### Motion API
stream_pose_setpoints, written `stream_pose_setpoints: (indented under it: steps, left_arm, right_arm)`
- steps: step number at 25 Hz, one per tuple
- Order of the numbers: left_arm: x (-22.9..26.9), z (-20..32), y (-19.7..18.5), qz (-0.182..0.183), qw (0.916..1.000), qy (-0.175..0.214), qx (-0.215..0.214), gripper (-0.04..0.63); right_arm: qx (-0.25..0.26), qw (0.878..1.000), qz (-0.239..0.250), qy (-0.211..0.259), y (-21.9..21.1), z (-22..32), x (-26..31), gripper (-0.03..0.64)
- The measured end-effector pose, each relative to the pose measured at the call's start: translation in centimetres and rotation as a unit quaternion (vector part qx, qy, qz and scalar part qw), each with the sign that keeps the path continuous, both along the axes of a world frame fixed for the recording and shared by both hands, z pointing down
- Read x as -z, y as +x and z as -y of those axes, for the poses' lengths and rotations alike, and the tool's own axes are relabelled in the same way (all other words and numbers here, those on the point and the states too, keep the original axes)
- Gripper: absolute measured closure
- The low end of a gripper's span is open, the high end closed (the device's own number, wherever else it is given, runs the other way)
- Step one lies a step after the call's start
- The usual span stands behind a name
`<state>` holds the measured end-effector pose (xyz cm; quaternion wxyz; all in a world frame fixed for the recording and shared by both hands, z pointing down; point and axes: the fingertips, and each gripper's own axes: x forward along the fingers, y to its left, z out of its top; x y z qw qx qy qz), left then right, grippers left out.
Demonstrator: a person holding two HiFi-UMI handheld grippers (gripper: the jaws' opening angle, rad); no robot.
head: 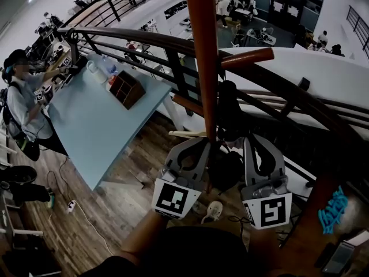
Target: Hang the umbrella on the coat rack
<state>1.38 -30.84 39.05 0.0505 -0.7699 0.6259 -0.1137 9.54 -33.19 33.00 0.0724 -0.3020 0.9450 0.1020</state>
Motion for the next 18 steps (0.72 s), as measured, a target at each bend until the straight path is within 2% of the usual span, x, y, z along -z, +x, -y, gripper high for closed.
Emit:
stream_pose_setpoints:
  steps: [4, 11, 18]
  left_arm:
    - [0.1, 0.9, 0.4, -0.026, 0.9996, 0.009, -0.003, 0.583]
    - [1.5, 1.5, 1.2, -0.009, 0.9994, 0.014, -0.030, 0.583]
    - [3.9, 0.0, -1.2, -0.005, 0.9965, 0.051, -0.066, 0.583]
  right_arm:
    - [-0.004, 1.000, 0.004, -0.010, 0.4, 0.7, -1.3, 0.586]
    - [-0.022, 0.999, 0.012, -0.026, 1.1, 1.4, -1.8, 0.586]
    - [-0.028, 0.999, 0.000, 0.017, -1.5, -2.0, 0.8, 0.586]
